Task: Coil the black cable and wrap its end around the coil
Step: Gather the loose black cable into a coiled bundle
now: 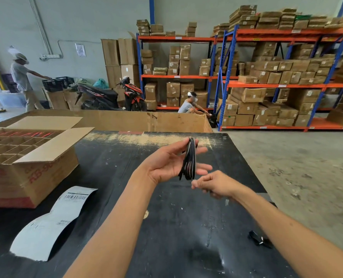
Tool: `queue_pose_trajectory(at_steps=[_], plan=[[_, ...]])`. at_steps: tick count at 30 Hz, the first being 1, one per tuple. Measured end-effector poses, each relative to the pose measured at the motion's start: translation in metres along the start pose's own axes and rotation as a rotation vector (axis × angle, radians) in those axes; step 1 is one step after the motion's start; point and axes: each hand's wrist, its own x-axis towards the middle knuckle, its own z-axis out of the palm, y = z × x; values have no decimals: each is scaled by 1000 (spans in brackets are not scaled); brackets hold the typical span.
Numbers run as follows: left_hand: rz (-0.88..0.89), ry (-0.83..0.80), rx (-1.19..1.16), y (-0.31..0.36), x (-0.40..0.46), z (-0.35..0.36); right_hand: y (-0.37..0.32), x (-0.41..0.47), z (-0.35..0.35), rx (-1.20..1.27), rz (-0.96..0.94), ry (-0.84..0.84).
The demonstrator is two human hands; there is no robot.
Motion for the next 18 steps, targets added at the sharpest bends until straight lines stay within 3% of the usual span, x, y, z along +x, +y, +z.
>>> queue_pose_trajectory(at_steps=[7,13,18], plan=[[-218,149,96,-27,3,-19,-63,15,-49,-258,-167,132],[-186,338,112,-33,15,-37,-105,-2,-34,-704,-260,149],[-135,434,63,-35,24,-45,-107,-16,-2,-736,-249,325]])
